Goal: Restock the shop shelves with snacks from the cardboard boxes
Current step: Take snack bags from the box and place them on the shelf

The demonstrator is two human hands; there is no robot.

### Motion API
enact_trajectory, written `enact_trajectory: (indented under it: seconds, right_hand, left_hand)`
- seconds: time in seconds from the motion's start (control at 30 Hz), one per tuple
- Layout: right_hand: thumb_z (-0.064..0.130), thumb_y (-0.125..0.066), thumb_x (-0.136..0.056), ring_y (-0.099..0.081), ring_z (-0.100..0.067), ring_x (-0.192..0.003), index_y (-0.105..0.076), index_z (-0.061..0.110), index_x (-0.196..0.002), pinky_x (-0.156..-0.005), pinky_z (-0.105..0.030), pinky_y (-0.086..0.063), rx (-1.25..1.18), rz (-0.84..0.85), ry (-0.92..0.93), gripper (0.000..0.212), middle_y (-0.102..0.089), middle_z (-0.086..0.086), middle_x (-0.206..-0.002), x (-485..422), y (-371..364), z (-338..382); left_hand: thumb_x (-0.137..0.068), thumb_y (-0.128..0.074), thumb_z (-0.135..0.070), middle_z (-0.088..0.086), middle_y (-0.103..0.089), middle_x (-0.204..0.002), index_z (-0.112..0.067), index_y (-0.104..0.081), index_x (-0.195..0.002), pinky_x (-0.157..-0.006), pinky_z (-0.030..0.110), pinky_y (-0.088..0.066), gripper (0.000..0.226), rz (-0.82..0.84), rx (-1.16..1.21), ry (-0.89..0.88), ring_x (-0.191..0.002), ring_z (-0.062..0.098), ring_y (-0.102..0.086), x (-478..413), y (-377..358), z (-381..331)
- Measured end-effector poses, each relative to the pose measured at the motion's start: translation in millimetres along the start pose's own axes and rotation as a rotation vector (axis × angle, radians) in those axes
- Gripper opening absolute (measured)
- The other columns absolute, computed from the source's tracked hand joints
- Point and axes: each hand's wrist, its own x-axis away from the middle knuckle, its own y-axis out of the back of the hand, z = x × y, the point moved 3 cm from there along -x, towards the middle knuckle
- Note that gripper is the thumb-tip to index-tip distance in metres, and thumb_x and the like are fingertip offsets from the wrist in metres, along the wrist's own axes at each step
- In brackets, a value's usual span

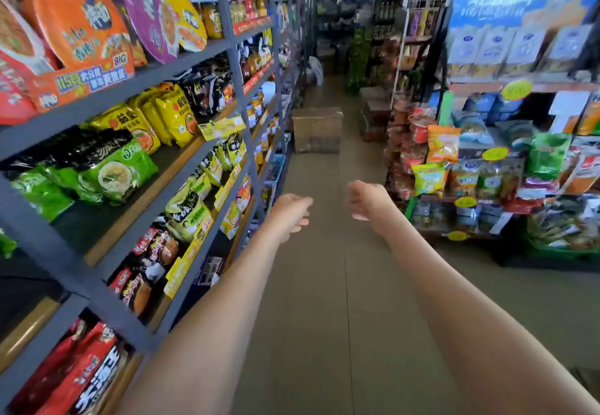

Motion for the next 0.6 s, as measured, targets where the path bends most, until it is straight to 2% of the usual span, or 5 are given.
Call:
enact_trajectory:
  seconds: [0.1, 0.23, 0.37, 0.5, 0.6]
  right_hand:
    - [0.021, -0.058, -0.088, -0.055, -0.023, -0.062, -0.058, 0.009, -0.087, -0.054, -0.025, -0.045, 0.122, -0.007, -0.107, 0.012, -0.055, -0.008, -0.076, -42, -8, -35]
    - [0.015, -0.053, -0.091, -0.045, -0.017, -0.052, -0.047, 0.014, -0.069, -0.049, -0.024, -0.039, 0.172, 0.02, -0.228, 0.023, -0.046, -0.003, -0.065, -114, -31, -77]
    - [0.016, -0.051, -0.092, -0.052, -0.019, -0.059, -0.052, 0.012, -0.08, -0.054, -0.029, -0.046, 0.356, 0.017, -0.225, 0.013, -0.054, -0.006, -0.074, -198, -54, -91]
    - [0.026, -0.055, -0.093, -0.055, -0.023, -0.08, -0.054, 0.009, -0.074, -0.08, -0.033, -0.049, 0.641, 0.027, -0.159, 0.026, -0.057, -0.011, -0.084, -276, -64, -78]
    - [0.019, -0.049, -0.098, -0.058, -0.025, -0.093, -0.06, 0.005, -0.078, -0.074, -0.025, -0.046, 0.701, 0.086, -0.228, 0.026, -0.061, -0.015, -0.088, -341, -66, -70]
  left_hand:
    - [-0.098, -0.048, -0.024, -0.001, -0.055, -0.08, -0.016, -0.053, -0.093, -0.061, 0.022, -0.04, 0.011, 0.014, 0.002, 0.145, -0.065, 0.012, -0.054, -37, -6, 32]
    - [-0.098, -0.046, -0.02, 0.0, -0.051, -0.078, -0.019, -0.046, -0.077, -0.061, 0.021, -0.037, 0.022, 0.046, -0.007, 0.286, -0.064, 0.012, -0.051, -111, -7, 73]
    - [-0.098, -0.045, -0.017, 0.0, -0.043, -0.071, -0.018, -0.041, -0.072, -0.054, 0.022, -0.029, 0.027, 0.101, -0.111, 0.331, -0.059, 0.012, -0.042, -207, -6, 94]
    - [-0.093, -0.049, -0.022, 0.005, -0.047, -0.072, -0.018, -0.044, -0.068, -0.053, 0.025, -0.027, 0.026, 0.19, -0.31, 0.342, -0.063, 0.021, -0.045, -300, -1, 87]
    - [-0.095, -0.049, -0.025, 0.008, -0.05, -0.076, -0.017, -0.045, -0.068, -0.053, 0.026, -0.027, 0.029, 0.237, -0.359, 0.371, -0.068, 0.023, -0.048, -375, -8, 75]
